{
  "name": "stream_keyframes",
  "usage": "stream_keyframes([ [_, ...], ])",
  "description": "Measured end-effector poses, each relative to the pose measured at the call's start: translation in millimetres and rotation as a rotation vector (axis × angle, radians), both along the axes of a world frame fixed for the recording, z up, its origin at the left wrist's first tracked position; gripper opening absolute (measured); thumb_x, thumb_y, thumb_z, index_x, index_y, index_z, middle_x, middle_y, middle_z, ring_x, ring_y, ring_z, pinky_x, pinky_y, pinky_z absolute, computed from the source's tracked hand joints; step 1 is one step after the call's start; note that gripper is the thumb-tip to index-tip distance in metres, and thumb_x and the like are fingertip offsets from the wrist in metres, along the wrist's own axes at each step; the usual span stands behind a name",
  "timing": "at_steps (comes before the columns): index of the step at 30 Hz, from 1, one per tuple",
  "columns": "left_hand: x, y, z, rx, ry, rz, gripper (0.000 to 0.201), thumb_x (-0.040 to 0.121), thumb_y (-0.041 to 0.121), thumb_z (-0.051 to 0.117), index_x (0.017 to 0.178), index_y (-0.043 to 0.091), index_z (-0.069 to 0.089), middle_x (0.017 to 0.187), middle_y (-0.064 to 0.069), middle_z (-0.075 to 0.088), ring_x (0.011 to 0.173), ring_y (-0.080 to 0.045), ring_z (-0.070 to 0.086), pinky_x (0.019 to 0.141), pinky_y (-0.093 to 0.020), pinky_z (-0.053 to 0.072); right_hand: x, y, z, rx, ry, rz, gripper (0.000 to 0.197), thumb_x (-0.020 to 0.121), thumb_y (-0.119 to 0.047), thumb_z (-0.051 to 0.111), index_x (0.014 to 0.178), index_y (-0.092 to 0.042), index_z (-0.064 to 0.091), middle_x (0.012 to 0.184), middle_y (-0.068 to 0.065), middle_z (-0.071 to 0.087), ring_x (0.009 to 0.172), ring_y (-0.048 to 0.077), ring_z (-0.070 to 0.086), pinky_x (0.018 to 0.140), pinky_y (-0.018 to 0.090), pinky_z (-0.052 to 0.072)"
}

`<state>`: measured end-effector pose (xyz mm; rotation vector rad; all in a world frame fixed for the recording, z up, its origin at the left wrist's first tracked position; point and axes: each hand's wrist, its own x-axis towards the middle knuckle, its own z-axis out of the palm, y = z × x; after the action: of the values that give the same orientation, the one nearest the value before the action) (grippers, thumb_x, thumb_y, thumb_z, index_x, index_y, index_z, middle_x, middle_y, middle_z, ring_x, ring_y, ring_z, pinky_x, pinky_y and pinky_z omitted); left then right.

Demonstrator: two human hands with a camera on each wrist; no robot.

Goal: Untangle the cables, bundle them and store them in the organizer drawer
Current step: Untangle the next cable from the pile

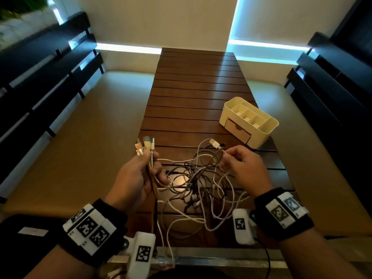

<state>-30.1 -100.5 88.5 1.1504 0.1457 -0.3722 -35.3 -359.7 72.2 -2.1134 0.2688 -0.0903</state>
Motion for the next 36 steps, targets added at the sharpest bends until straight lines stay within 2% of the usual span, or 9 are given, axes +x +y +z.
stream_keyframes([
  [7,4,-13,12,0.222,-0.215,-0.069,0.039,0.095,0.047,0.04,0.086,0.009,0.048,0.061,-0.004,0.055,0.059,-0.025,0.063,0.073,-0.048,0.054,-9,13,8,0.171,-0.156,-0.083,0.009,0.098,-0.019,0.055,0.093,-0.021,0.062,0.079,0.003,0.07,0.072,0.011,0.07,0.068,0.027,0.059],
  [8,4,-14,11,0.244,-0.23,-0.071,0.041,0.097,0.046,0.04,0.081,0.01,0.048,0.058,-0.003,0.055,0.057,-0.026,0.062,0.076,-0.052,0.052,-5,12,7,0.105,-0.061,-0.049,0.009,0.099,-0.021,0.054,0.094,-0.021,0.061,0.081,0.002,0.069,0.074,0.013,0.069,0.069,0.028,0.058],
  [10,4,-15,9,0.249,-0.244,-0.071,0.041,0.097,0.046,0.04,0.077,0.011,0.046,0.055,0.0,0.05,0.052,-0.022,0.056,0.075,-0.055,0.051,3,10,2,-0.287,0.299,0.121,0.01,0.099,-0.028,0.052,0.098,-0.023,0.061,0.092,-0.001,0.066,0.081,0.014,0.065,0.074,0.03,0.057],
  [11,3,-16,10,0.249,-0.249,-0.074,0.04,0.095,0.047,0.042,0.078,0.011,0.045,0.055,0.002,0.047,0.049,-0.019,0.052,0.069,-0.05,0.052,5,8,-2,-0.477,0.439,0.203,0.012,0.099,-0.029,0.051,0.101,-0.023,0.061,0.097,-0.001,0.064,0.085,0.013,0.062,0.079,0.031,0.056],
  [13,2,-17,11,0.255,-0.256,-0.084,0.039,0.09,0.049,0.044,0.082,0.011,0.042,0.056,0.004,0.041,0.046,-0.014,0.044,0.054,-0.035,0.05,7,8,-4,-0.6,0.519,0.252,0.014,0.099,-0.029,0.05,0.103,-0.023,0.063,0.101,-0.001,0.062,0.089,0.013,0.06,0.083,0.031,0.055],
  [18,4,-14,10,0.242,-0.231,-0.086,0.039,0.087,0.05,0.045,0.082,0.012,0.041,0.056,0.005,0.037,0.043,-0.01,0.034,0.045,-0.025,0.04,4,2,3,-0.177,0.299,0.28,0.015,0.093,-0.025,0.058,0.083,-0.019,0.067,0.082,-0.004,0.065,0.071,0.01,0.059,0.067,0.029,0.05],
  [22,4,-16,11,0.244,-0.221,-0.086,0.039,0.087,0.051,0.045,0.084,0.013,0.04,0.057,0.003,0.036,0.044,-0.011,0.033,0.046,-0.025,0.038,0,6,21,0.33,-0.046,0.02,0.014,0.098,-0.016,0.054,0.089,-0.011,0.064,0.059,-0.01,0.054,0.053,0.007,0.047,0.05,0.02,0.042],
  [28,1,-36,12,0.26,-0.273,-0.082,0.033,0.099,0.04,0.043,0.081,0.013,0.041,0.059,0.0,0.032,0.049,-0.014,0.031,0.047,-0.026,0.036,-7,34,38,0.481,-0.208,0.079,0.009,0.099,-0.01,0.052,0.098,-0.007,0.061,0.073,0.004,0.068,0.064,0.019,0.064,0.062,0.024,0.055],
  [36,-1,-45,14,0.289,-0.27,-0.04,0.048,0.091,0.055,0.041,0.074,0.011,0.047,0.055,0.001,0.04,0.046,-0.012,0.037,0.045,-0.026,0.039,-15,64,28,0.478,-0.223,0.212,0.006,0.098,-0.01,0.056,0.096,-0.008,0.061,0.076,0.008,0.07,0.066,0.023,0.066,0.066,0.035,0.057],
])
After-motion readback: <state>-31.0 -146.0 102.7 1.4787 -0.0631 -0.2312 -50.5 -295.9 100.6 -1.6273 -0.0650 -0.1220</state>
